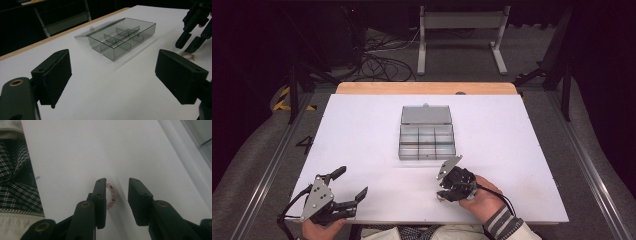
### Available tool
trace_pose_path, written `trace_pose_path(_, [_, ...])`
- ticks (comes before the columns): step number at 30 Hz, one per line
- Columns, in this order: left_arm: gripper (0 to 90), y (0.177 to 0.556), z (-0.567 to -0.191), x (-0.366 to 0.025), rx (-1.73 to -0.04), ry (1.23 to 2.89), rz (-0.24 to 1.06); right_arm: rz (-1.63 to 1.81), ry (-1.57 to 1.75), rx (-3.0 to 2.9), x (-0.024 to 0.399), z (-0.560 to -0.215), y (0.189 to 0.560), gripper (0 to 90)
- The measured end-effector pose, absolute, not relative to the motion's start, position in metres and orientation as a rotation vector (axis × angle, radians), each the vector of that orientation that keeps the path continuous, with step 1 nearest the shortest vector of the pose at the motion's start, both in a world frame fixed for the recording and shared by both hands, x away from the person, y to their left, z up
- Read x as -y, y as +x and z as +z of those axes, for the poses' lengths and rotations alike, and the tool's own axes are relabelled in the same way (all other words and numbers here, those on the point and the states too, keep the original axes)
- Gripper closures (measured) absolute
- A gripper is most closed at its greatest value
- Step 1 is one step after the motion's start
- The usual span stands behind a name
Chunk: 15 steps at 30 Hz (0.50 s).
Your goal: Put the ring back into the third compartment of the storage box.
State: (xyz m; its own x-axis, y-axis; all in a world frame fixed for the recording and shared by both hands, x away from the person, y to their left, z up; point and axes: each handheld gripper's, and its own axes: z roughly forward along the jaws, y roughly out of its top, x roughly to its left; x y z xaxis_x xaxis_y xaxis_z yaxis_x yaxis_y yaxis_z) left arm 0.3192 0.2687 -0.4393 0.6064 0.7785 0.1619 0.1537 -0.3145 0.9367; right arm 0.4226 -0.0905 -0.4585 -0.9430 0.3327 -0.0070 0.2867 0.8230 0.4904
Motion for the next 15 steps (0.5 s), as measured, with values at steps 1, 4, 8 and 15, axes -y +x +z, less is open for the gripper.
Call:
trace_pose_path(1, [14.1,0.3194,-0.4391,-0.2692,-0.751,1.816,0.771,0.76,0.492,-2.912,0.09,-0.4596,0.4231,69.6])
trace_pose_path(4, [14.2,0.3195,-0.4391,-0.2691,-0.751,1.817,0.771,0.748,0.493,-2.925,0.088,-0.4622,0.4232,72.0])
trace_pose_path(8, [14.2,0.3192,-0.4393,-0.2688,-0.757,1.81,0.764,0.721,0.491,-2.939,0.0859,-0.4659,0.4233,80.4])
trace_pose_path(15, [14.2,0.3191,-0.4393,-0.2688,-0.756,1.812,0.765,0.734,0.5,-2.919,0.0864,-0.4668,0.4213,86.8])
